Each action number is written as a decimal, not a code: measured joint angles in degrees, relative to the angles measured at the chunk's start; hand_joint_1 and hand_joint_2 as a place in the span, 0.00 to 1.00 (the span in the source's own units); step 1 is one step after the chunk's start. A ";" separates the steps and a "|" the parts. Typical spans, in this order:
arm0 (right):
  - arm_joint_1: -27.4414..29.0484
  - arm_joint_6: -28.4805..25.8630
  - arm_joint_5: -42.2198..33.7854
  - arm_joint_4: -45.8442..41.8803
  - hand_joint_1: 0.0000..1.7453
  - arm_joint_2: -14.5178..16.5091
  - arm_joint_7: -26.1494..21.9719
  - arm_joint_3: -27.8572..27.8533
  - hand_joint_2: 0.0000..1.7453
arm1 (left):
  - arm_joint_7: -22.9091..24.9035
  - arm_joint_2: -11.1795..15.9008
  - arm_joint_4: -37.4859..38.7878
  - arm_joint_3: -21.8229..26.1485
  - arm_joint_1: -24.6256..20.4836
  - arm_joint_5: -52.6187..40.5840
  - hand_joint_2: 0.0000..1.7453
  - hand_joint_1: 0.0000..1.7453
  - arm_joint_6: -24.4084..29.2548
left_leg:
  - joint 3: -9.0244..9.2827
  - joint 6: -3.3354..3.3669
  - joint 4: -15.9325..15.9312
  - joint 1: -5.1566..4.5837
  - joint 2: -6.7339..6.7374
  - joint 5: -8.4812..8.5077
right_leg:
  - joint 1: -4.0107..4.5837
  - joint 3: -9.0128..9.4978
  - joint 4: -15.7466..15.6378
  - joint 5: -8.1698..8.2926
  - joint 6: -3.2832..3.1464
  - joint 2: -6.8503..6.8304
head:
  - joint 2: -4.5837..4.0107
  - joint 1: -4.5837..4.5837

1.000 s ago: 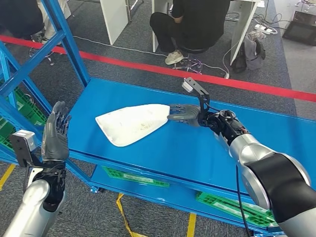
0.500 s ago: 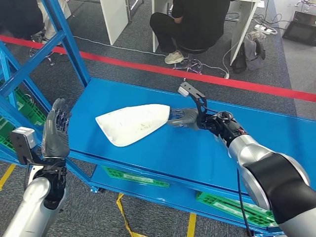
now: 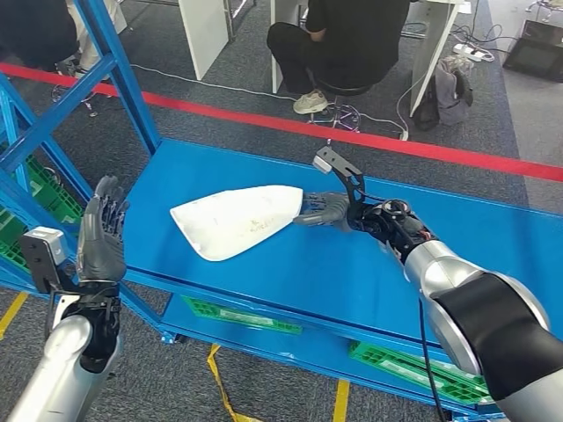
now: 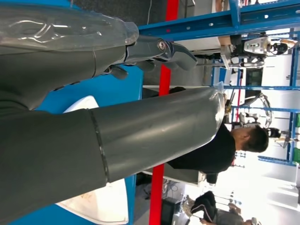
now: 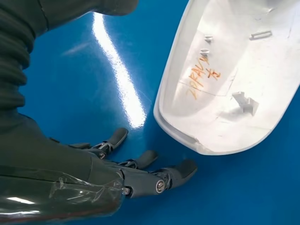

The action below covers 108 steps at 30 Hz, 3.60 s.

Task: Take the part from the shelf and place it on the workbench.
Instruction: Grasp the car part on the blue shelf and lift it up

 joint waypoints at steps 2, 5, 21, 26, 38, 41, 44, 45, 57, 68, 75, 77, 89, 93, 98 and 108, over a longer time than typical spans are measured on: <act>-0.01 -0.07 0.09 0.00 0.00 0.00 -0.79 0.10 1.00 | -0.21 -0.06 0.23 0.00 0.00 0.02 0.00 0.00 -0.04 | 0.00 0.00 0.00 0.00 0.00 0.00 | 0.00 0.00 0.00 0.00 0.00 0.00 | 0.01 0.00; -0.05 -0.62 0.45 0.00 0.00 0.00 -2.43 0.40 1.00 | -0.62 -0.09 0.50 -0.01 0.01 0.14 0.00 0.00 -0.19 | 0.00 0.00 0.00 0.00 0.00 0.00 | 0.00 0.00 0.00 0.00 0.00 0.00 | 0.01 0.00; -0.47 -6.47 2.04 0.11 0.00 0.00 -8.22 1.91 1.00 | -1.78 -0.11 1.43 -0.07 -0.27 1.01 0.00 0.00 -0.24 | 0.00 0.00 0.00 0.00 0.00 0.00 | 0.00 -0.01 0.00 0.00 0.00 0.00 | 0.01 0.01; -0.48 -6.07 2.05 0.23 0.00 0.00 -8.24 2.25 1.00 | -1.95 -0.12 1.84 -0.11 -0.56 1.21 0.00 0.00 -0.50 | 0.00 0.00 0.00 0.00 0.00 0.00 | 0.00 -0.01 0.00 0.00 0.00 0.00 | 0.01 0.01; -0.50 -5.69 2.05 0.48 0.00 0.00 -8.18 2.39 1.00 | -2.66 -0.14 2.55 -0.78 -0.92 1.56 0.00 0.00 -0.67 | 0.00 0.00 0.00 0.00 0.00 0.00 | 0.00 -0.01 0.00 0.00 0.00 0.00 | 0.00 0.01; -0.54 -5.50 2.05 0.52 0.00 0.00 -8.04 2.40 1.00 | -2.80 -0.14 2.61 -0.83 -0.95 1.56 0.00 0.00 -0.68 | 0.00 0.00 0.00 0.00 0.00 0.00 | 0.00 -0.01 0.00 0.00 0.00 0.00 | 0.00 0.00; -0.55 -5.44 2.05 0.52 0.00 0.00 -7.97 2.40 1.00 | -2.85 -0.14 2.61 -0.83 -0.95 1.57 0.00 0.00 -0.68 | 0.00 0.00 0.00 0.00 0.00 0.00 | 0.00 -0.01 0.00 0.00 0.00 0.00 | 0.00 0.01; -0.55 -5.44 2.05 0.52 0.00 0.00 -7.96 2.40 1.00 | -2.86 -0.14 2.62 -0.83 -0.95 1.58 0.00 0.00 -0.68 | 0.00 0.00 0.00 0.00 0.00 0.00 | 0.00 -0.01 0.00 0.00 0.00 0.00 | 0.00 0.02; -0.56 -5.19 2.05 0.56 0.00 0.00 -7.80 2.44 1.00 | -2.99 -0.07 2.63 -0.83 -1.02 1.74 0.00 0.00 -0.68 | -0.07 0.16 0.25 -0.24 0.00 -0.14 | -0.14 0.03 -0.04 0.02 0.09 -0.01 | 0.01 -0.02; -0.85 -5.07 2.03 0.58 0.00 0.00 -7.57 2.58 1.00 | -3.33 -0.05 2.62 -0.86 -1.57 1.61 0.00 0.00 -0.50 | 0.99 1.68 -0.72 0.48 -0.35 -0.33 | -0.56 -6.69 13.09 -5.70 1.44 2.80 | 0.00 0.74; -0.45 -5.02 2.03 0.98 0.00 0.00 -7.51 2.68 1.00 | -3.36 -0.08 2.64 -0.88 -1.61 1.58 0.00 0.00 -0.50 | 2.24 -0.13 0.30 0.93 -1.80 -2.10 | -1.69 -5.34 4.07 2.95 2.45 3.42 | 0.01 1.81; -0.44 -5.00 2.03 1.07 0.00 0.00 -7.54 2.73 1.00 | -3.39 -0.07 2.65 -0.89 -1.62 1.58 0.00 0.00 -0.50 | 1.70 -0.81 0.64 0.94 -2.10 -2.14 | -1.37 -4.48 2.42 2.53 1.89 3.80 | 0.01 1.59; -1.05 -5.02 2.03 0.98 0.00 0.00 -7.54 2.93 1.00 | -3.43 0.19 2.70 -0.90 -1.33 1.57 0.00 0.00 -0.39 | -5.53 0.01 7.37 0.03 -1.02 0.19 | -0.11 -1.62 2.03 0.12 -1.03 3.67 | 0.01 -0.66; -1.24 -5.11 2.03 1.00 0.00 0.00 -7.55 3.00 1.00 | -3.44 0.25 2.67 -0.90 -1.49 1.56 0.00 0.00 -0.31 | -2.27 0.97 0.43 -0.72 -0.96 1.26 | -0.04 -0.91 1.73 -0.25 -0.04 3.61 | 0.01 -0.73; -1.30 -5.14 2.04 1.04 0.00 0.02 -7.45 3.27 1.00 | -3.42 0.18 2.61 -0.91 -1.61 1.56 0.00 0.00 -0.15 | 0.22 2.03 -0.46 -0.22 -1.06 0.46 | -0.15 -5.79 11.93 -4.52 1.17 3.48 | 0.00 -0.09; -0.92 -5.26 2.06 1.40 0.00 0.01 -7.36 3.69 1.00 | -3.33 0.17 2.61 -0.93 -0.80 1.63 0.00 0.00 0.03 | 2.40 0.47 0.27 -0.22 -1.61 -2.17 | 0.15 -5.44 1.15 3.49 0.05 3.45 | 0.00 1.19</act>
